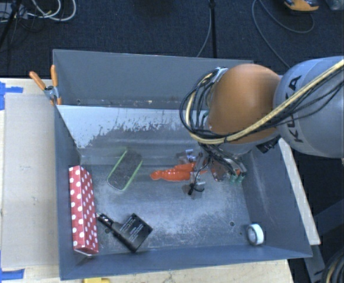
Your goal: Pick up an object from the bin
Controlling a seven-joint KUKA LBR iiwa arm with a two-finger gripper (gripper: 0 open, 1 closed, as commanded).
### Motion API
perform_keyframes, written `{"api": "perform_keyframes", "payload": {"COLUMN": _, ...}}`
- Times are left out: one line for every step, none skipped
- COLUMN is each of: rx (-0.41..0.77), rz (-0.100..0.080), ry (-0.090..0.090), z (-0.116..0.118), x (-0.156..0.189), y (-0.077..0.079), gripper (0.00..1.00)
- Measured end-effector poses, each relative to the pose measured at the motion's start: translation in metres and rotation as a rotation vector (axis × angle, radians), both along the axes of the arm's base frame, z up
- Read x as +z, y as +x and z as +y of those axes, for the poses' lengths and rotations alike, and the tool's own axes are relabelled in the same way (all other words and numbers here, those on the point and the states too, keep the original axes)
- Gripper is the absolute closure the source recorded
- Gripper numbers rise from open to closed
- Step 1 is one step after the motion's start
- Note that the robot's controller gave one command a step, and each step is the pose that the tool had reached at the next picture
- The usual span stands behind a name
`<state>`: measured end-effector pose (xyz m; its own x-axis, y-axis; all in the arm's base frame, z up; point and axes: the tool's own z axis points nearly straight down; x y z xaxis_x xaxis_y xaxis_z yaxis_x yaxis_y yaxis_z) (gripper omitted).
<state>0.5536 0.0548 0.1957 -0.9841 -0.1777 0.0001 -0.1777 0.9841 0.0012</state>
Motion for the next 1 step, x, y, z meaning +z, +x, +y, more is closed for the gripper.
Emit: {"api": "perform_keyframes", "payload": {"rx": 0.021, "rz": 0.007, "ry": 0.000, "z": 0.0007, "x": 0.0467, "y": 0.0001, "gripper": 1.00}}
